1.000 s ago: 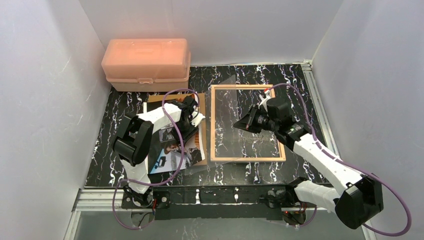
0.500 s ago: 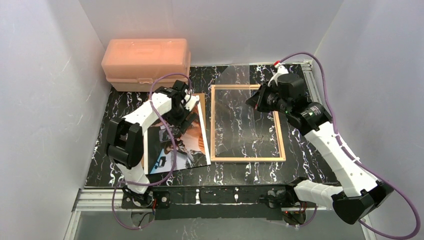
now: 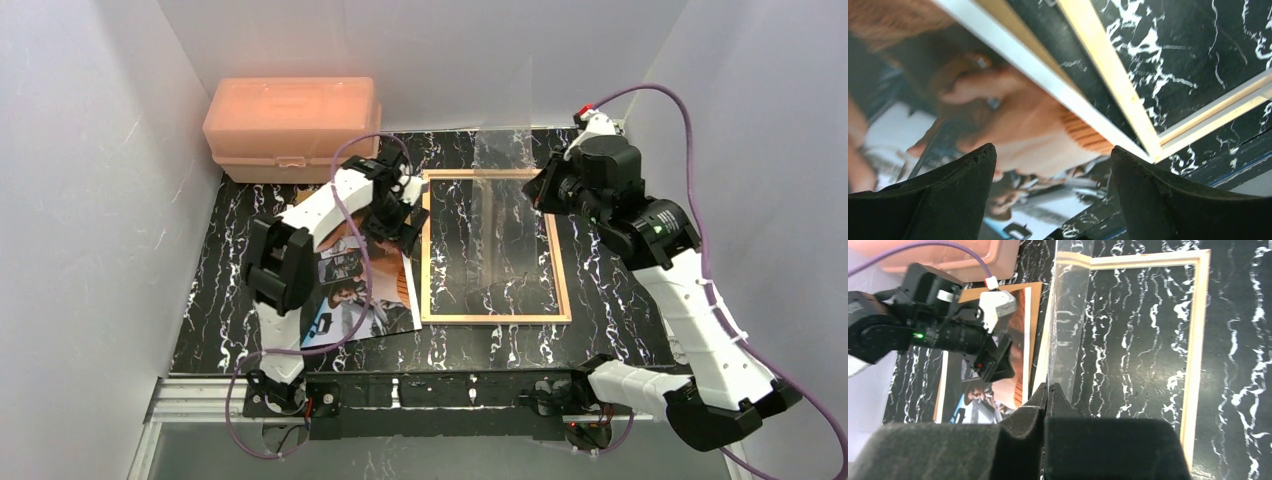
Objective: Put the photo into the frame
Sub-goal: Pick up the photo frame item at the center of the board.
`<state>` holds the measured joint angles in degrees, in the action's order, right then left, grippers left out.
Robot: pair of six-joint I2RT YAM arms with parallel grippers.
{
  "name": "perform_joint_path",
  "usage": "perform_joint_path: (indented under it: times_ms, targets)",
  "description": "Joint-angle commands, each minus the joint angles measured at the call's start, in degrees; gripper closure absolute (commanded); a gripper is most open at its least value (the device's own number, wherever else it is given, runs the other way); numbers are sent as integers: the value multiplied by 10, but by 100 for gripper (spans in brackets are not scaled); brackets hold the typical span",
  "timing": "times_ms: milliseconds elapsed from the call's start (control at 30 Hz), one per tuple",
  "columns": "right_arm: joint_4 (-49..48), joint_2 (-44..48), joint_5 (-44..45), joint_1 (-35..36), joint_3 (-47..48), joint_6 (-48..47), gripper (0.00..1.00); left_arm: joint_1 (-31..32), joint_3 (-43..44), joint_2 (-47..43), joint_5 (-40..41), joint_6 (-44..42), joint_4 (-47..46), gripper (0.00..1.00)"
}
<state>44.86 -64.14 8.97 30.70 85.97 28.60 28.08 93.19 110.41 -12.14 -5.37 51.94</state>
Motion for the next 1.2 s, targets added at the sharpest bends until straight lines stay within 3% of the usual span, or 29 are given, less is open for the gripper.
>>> perform_joint_path:
  times_ms: [0,333,567,1033,1100,1167]
  targets:
    - [22,29,69,-4,40,-11,99,30,53,56,-31,38,0,18]
    - [38,35,85,-4,37,-9,99,76,79,130,1,74,-56,28]
    - [27,30,73,-4,33,-11,99,80,24,124,44,61,-83,46]
    - [-9,16,27,-4,11,3,99,74,-110,44,50,38,-106,51]
    - [-16,14,18,-4,8,5,99,70,-107,31,41,36,-95,47]
    - [-21,12,14,-4,6,7,99,65,-94,9,29,40,-80,36]
